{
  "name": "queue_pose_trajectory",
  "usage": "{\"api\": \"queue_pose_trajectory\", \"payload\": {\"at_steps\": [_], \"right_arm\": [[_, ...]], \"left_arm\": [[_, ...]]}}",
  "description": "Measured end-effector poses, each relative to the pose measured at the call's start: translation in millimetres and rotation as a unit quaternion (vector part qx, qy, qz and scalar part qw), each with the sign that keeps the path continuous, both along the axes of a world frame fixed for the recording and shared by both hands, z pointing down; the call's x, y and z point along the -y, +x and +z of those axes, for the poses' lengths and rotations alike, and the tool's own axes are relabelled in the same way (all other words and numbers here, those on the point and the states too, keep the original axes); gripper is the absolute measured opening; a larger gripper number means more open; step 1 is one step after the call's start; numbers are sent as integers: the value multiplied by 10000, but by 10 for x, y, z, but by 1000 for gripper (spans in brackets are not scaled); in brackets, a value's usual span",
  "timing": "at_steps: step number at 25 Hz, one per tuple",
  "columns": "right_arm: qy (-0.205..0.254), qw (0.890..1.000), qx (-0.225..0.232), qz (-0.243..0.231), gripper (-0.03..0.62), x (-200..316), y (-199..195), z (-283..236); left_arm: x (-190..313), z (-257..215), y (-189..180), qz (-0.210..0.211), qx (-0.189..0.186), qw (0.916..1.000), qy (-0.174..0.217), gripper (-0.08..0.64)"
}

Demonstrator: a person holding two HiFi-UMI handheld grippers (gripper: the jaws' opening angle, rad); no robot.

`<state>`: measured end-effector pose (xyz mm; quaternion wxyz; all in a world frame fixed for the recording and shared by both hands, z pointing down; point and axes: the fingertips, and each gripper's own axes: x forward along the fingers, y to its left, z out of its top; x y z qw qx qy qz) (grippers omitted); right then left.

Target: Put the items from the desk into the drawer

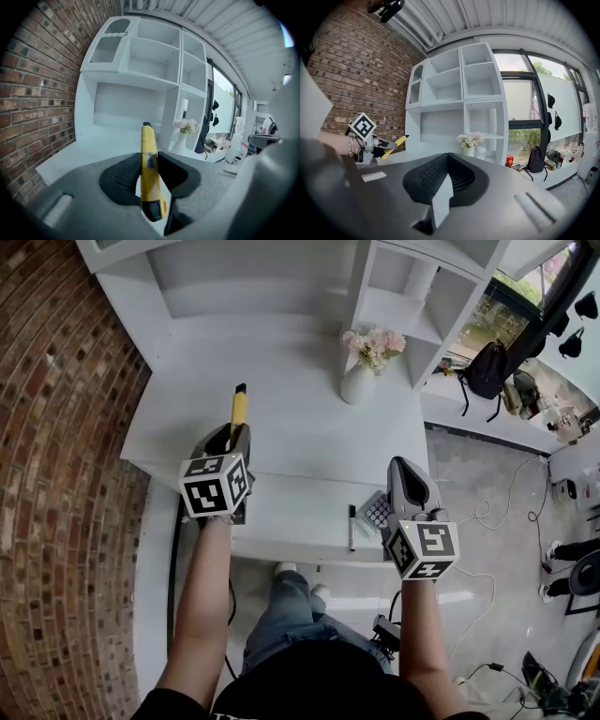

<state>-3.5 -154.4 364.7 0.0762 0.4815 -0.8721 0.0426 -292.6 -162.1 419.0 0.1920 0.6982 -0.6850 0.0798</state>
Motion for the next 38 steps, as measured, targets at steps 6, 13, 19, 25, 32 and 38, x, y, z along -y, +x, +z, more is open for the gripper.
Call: {"api": "queue_pose_trajectory", "payload": {"at_steps": [6,13,19,25,32,38], "right_arm": [[-156,9999,-54,9,9,-266,125,201],[-464,9988,-167,-48,9,-467,158,538],[-657,9977,-177,-36,9,-486,128,682],[-852,9962,-189,43,9,-493,151,830],[-1043,9939,-250,258,9,-390,259,948],[-1202,9915,-339,353,9,-317,292,1057]], "left_arm": [[-373,223,190,45,-118,9999,-62,112],[-667,720,408,117,-370,9983,-446,112],[-787,1092,513,276,-633,9935,-909,112],[-977,1783,728,576,-1020,9744,-1918,112],[-1021,2421,900,674,-1280,9486,-2813,112],[-938,2832,1010,826,-1190,9305,-3364,112]]}}
